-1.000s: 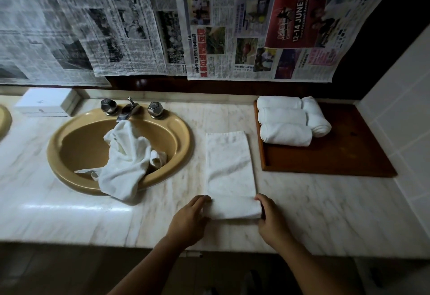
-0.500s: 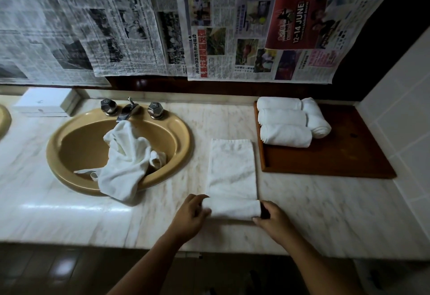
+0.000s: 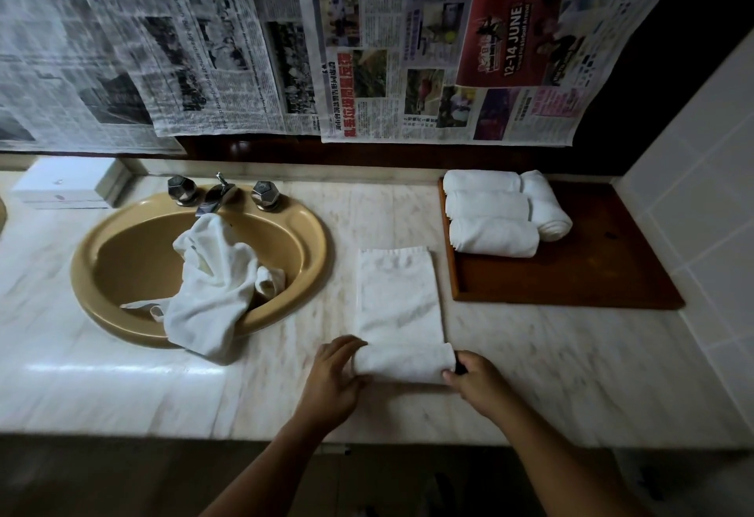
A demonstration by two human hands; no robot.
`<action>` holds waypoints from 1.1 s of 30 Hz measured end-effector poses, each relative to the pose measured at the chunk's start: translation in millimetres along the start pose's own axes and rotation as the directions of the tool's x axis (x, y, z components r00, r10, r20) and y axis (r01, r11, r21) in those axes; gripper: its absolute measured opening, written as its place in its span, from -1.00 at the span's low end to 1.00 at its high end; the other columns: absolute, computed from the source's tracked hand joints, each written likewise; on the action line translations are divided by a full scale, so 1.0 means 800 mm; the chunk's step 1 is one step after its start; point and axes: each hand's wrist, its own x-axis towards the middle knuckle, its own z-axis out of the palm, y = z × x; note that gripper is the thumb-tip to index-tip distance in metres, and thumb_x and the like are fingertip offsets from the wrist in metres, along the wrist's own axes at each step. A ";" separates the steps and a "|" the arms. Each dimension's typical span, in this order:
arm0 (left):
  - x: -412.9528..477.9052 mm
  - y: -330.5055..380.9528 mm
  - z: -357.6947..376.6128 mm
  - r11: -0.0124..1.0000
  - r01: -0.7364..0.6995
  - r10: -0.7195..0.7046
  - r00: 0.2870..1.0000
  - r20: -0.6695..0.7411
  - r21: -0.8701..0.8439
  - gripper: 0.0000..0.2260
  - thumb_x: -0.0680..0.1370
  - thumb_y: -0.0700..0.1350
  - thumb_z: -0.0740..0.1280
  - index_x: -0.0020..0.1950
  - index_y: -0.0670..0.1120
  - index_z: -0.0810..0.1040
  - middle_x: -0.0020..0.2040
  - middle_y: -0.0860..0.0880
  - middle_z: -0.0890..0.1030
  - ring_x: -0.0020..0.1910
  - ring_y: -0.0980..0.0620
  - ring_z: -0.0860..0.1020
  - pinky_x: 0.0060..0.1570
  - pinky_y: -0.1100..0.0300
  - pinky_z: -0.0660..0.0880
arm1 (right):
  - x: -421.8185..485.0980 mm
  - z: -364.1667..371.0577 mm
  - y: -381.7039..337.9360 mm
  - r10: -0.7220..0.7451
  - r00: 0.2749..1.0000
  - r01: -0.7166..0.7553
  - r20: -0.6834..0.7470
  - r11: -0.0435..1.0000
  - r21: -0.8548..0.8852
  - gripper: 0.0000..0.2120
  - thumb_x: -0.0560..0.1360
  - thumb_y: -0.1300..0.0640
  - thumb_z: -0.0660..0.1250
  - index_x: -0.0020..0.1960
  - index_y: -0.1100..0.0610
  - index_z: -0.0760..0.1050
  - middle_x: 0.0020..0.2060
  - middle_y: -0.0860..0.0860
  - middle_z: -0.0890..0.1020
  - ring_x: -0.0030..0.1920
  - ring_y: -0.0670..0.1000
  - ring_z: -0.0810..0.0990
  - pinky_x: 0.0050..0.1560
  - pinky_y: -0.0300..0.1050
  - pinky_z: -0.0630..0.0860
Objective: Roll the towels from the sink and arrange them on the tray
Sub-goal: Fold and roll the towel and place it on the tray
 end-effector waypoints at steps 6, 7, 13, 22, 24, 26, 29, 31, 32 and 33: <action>0.003 0.011 -0.009 0.976 0.159 -0.150 0.986 0.075 -0.150 -0.63 0.53 0.15 0.45 0.30 0.17 0.48 0.03 0.20 0.60 -0.11 0.14 0.59 -0.13 0.24 0.52 | 0.005 -0.004 -0.009 0.057 0.998 -0.057 0.033 0.998 0.011 -0.71 0.63 0.05 0.31 0.33 0.05 0.53 -0.01 -0.05 0.62 -0.10 0.01 0.59 -0.23 -0.19 0.51; 0.003 0.011 -0.009 0.971 0.173 -0.161 0.983 0.086 -0.164 -0.65 0.52 0.18 0.44 0.27 0.18 0.48 0.02 0.19 0.61 -0.11 0.13 0.60 -0.11 0.18 0.55 | 0.006 -0.003 -0.012 0.065 0.997 -0.066 0.036 0.998 0.016 -0.71 0.63 0.04 0.30 0.33 0.05 0.52 -0.01 -0.05 0.61 -0.11 0.01 0.59 -0.26 -0.20 0.49; 0.014 0.009 -0.009 0.949 0.265 -0.243 0.960 0.136 -0.173 -0.59 0.47 0.32 0.33 0.23 0.16 0.58 0.08 0.16 0.65 0.02 0.16 0.62 0.06 0.05 0.57 | 0.001 0.000 -0.013 -0.033 0.999 0.036 -0.026 0.993 0.116 -0.57 0.63 0.06 0.29 0.35 -0.27 0.19 0.22 -0.03 0.50 0.09 -0.01 0.54 -0.15 -0.15 0.51; 0.039 0.026 -0.004 0.890 0.455 -0.445 0.884 0.147 -0.041 -0.66 0.65 0.14 0.25 -0.21 -0.03 0.50 -0.21 -0.05 0.57 -0.20 -0.01 0.53 -0.20 0.07 0.40 | -0.003 0.007 0.008 -0.233 0.961 0.227 -0.151 0.972 -0.057 -0.67 0.63 -0.16 0.21 0.38 -0.22 0.41 0.30 -0.12 0.54 0.23 -0.11 0.51 0.11 -0.24 0.50; 0.046 0.023 -0.002 0.875 0.482 -0.474 0.870 0.136 -0.038 -0.62 0.64 0.11 0.27 -0.25 -0.13 0.52 -0.24 -0.12 0.55 -0.25 -0.04 0.52 -0.26 0.09 0.37 | -0.006 0.003 0.011 -0.236 0.964 0.236 -0.124 0.972 -0.018 -0.55 0.56 -0.16 0.36 0.42 -0.18 0.40 0.26 -0.20 0.50 0.25 -0.14 0.48 0.13 -0.26 0.48; 0.049 0.026 -0.003 0.861 0.506 -0.497 0.858 0.132 -0.053 -0.62 0.63 0.08 0.28 -0.19 -0.20 0.58 -0.18 -0.17 0.58 -0.22 -0.06 0.53 -0.23 0.08 0.40 | -0.008 0.002 0.018 -0.246 0.967 0.244 -0.070 0.969 -0.038 -0.38 0.46 -0.11 0.50 0.45 -0.17 0.36 0.25 -0.25 0.43 0.27 -0.16 0.41 0.22 -0.20 0.46; 0.047 0.030 -0.003 0.841 0.534 -0.517 0.840 0.166 -0.082 -0.70 0.65 0.05 0.26 0.00 -0.17 0.62 -0.06 -0.14 0.62 -0.11 -0.06 0.55 -0.06 0.03 0.47 | -0.003 0.005 0.025 -0.231 0.971 0.229 -0.056 0.973 -0.037 -0.34 0.43 0.02 0.55 0.45 -0.15 0.37 0.31 -0.19 0.43 0.33 -0.09 0.40 0.31 -0.13 0.45; 0.044 0.029 -0.002 0.844 0.525 -0.505 0.846 0.172 -0.106 -0.74 0.65 0.03 0.26 0.11 -0.14 0.60 0.04 -0.13 0.62 -0.03 -0.09 0.55 -0.02 0.01 0.49 | 0.001 0.006 0.024 -0.194 0.979 0.197 -0.065 0.980 0.038 -0.41 0.45 0.04 0.54 0.41 -0.15 0.41 0.31 -0.14 0.46 0.34 -0.03 0.44 0.29 -0.10 0.47; 0.042 0.029 -0.002 0.856 0.506 -0.486 0.858 0.164 -0.110 -0.75 0.65 0.03 0.27 0.18 -0.11 0.58 0.11 -0.12 0.60 0.02 -0.09 0.54 -0.01 0.04 0.48 | 0.003 0.005 0.023 -0.175 0.983 0.179 -0.057 0.982 0.065 -0.44 0.46 0.03 0.53 0.40 -0.16 0.41 0.30 -0.13 0.47 0.34 -0.02 0.45 0.28 -0.09 0.48; 0.040 0.029 0.000 0.874 0.473 -0.458 0.878 0.135 -0.114 -0.75 0.64 0.03 0.27 0.24 -0.07 0.54 0.17 -0.10 0.57 0.06 -0.07 0.52 0.02 0.07 0.46 | 0.005 0.005 0.023 -0.160 0.986 0.163 -0.046 0.984 0.077 -0.45 0.47 0.00 0.52 0.39 -0.16 0.41 0.31 -0.13 0.47 0.33 -0.02 0.45 0.28 -0.07 0.50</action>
